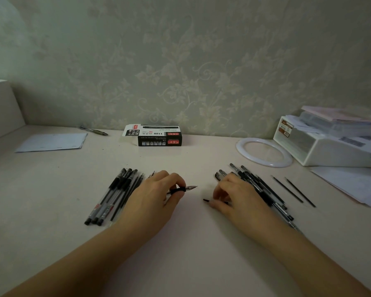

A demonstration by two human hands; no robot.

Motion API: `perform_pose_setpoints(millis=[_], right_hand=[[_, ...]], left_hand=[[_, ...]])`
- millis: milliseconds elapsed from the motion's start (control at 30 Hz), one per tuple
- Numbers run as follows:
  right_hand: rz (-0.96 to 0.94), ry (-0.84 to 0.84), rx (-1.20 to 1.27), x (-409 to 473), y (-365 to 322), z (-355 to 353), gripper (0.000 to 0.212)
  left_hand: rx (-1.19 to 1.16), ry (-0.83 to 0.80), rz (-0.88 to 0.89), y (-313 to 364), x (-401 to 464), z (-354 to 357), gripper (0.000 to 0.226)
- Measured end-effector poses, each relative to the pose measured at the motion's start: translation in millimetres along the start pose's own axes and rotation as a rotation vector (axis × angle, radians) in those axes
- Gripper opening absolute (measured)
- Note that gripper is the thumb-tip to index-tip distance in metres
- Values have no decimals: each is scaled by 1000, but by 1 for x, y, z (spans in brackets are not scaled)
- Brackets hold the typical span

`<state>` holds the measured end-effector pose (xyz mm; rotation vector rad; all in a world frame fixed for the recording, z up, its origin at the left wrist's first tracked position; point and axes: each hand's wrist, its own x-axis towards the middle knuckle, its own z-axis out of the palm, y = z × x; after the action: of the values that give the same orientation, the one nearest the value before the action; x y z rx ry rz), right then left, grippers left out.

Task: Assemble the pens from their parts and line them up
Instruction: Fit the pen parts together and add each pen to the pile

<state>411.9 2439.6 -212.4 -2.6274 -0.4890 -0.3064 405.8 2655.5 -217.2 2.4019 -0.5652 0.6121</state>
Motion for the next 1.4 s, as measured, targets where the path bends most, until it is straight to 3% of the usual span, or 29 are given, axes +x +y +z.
perform_pose_setpoints(millis=[300,500,1200,1300,1400], right_hand=[[-14,117,326,1,-7,0,13],[-97,42,388,-1,-16,0,9],[-90,122,492,3,-23,0,16],[-67,187,324,4,-16,2,35],[4,317,84,4,-2,-6,17]], left_hand=[[-34,-62,71,2,1,-1,7],[-78,-123,111,6,0,-1,8],[-76,-17,77,14,3,-7,5],[17,127,-41,11,7,-15,4],[162,256,-343,-16,14,-37,6]])
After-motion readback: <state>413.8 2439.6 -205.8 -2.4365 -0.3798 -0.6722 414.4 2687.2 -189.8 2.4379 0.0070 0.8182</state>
